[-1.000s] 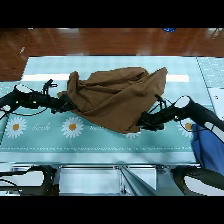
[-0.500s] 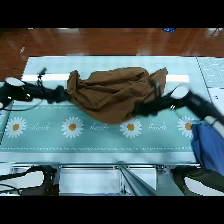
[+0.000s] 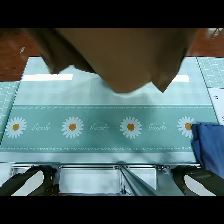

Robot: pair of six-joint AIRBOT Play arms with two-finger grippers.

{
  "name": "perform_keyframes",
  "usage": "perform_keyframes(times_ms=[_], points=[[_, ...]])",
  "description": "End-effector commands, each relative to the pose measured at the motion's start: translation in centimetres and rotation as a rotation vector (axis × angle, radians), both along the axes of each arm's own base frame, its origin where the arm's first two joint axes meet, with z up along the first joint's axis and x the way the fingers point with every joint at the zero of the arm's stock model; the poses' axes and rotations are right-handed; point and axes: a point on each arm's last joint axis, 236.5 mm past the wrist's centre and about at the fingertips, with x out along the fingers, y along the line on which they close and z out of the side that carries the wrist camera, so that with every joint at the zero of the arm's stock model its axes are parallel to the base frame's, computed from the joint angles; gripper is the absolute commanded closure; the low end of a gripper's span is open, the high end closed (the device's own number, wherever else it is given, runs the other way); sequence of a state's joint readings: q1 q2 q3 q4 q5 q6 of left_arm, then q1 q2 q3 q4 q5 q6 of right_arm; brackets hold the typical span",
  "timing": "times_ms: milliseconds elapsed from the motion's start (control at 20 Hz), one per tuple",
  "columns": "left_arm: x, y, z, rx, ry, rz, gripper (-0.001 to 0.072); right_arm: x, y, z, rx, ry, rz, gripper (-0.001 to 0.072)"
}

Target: Fold the shirts.

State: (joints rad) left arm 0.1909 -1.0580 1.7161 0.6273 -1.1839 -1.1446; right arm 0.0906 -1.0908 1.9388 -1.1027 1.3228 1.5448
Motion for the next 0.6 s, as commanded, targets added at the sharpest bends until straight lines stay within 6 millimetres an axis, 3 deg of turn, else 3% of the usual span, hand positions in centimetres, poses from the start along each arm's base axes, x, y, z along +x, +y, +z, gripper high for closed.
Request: perform_keyframes(times_ms=[0, 150, 250, 450, 550], points=[[-8.0, -1.4, 9.3, 0.065, -0.236, 0.003, 0.0689, -6.1, -1.2, 6.8, -0.035, -0.192, -0.011, 0.0690], [-13.9, -2.6, 12.8, 0.122, -0.354, -0.004, 0.0689, -10.6, -1.5, 8.7, -0.042, -0.263, -0.001, 0.0690], [-17.0, -2.8, 13.9, 0.153, -0.416, 0.021, 0.0689, -13.3, -1.6, 9.3, -0.049, -0.288, 0.007, 0.0690], [-22.1, -3.5, 13.2, 0.210, -0.427, 0.031, 0.0689, -17.6, -0.7, 8.1, -0.068, -0.247, 0.078, 0.0690], [-23.4, -3.8, 12.8, 0.227, -0.429, 0.025, 0.0689, -18.7, -0.5, 6.9, -0.087, -0.202, 0.105, 0.0690]])
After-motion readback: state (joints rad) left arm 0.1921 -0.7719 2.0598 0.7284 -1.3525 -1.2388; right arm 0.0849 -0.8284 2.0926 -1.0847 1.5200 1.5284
